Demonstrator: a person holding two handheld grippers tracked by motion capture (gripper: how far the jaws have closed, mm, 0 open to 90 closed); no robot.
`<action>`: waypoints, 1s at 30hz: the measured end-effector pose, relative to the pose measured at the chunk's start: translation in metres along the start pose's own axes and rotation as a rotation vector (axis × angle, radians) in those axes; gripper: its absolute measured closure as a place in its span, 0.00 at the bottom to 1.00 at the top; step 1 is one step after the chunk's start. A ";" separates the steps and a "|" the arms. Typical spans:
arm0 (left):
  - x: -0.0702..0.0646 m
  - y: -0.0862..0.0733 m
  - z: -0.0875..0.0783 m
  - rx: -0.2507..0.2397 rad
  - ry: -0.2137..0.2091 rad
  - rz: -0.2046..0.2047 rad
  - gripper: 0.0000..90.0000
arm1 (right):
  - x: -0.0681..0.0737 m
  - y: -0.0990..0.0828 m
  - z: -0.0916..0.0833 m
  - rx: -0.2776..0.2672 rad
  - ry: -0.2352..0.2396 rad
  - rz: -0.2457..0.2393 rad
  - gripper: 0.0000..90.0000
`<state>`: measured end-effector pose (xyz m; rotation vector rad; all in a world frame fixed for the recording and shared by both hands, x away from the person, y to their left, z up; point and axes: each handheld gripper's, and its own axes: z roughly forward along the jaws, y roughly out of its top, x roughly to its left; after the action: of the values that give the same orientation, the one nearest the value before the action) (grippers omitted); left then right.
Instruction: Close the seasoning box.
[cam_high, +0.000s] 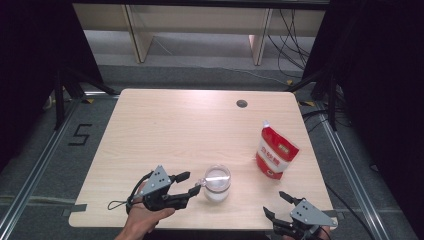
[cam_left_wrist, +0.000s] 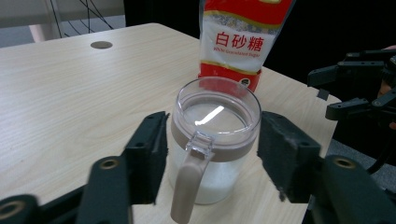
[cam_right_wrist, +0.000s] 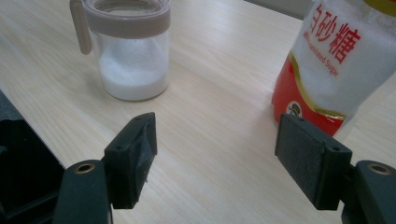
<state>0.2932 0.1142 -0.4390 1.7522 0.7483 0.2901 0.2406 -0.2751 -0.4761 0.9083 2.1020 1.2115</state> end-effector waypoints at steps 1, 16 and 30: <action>-0.001 0.000 -0.001 0.010 0.000 0.003 0.41 | 0.000 0.000 0.000 0.000 0.002 0.000 0.34; -0.001 -0.015 -0.016 0.053 0.039 0.084 0.26 | 0.001 -0.001 0.000 -0.002 0.048 0.087 0.22; 0.003 -0.033 -0.030 0.067 0.011 0.107 0.17 | 0.001 -0.001 0.000 -0.010 0.040 0.097 0.18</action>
<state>0.2680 0.1440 -0.4608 1.8587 0.6802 0.3502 0.2403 -0.2749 -0.4774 0.9994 2.1028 1.2977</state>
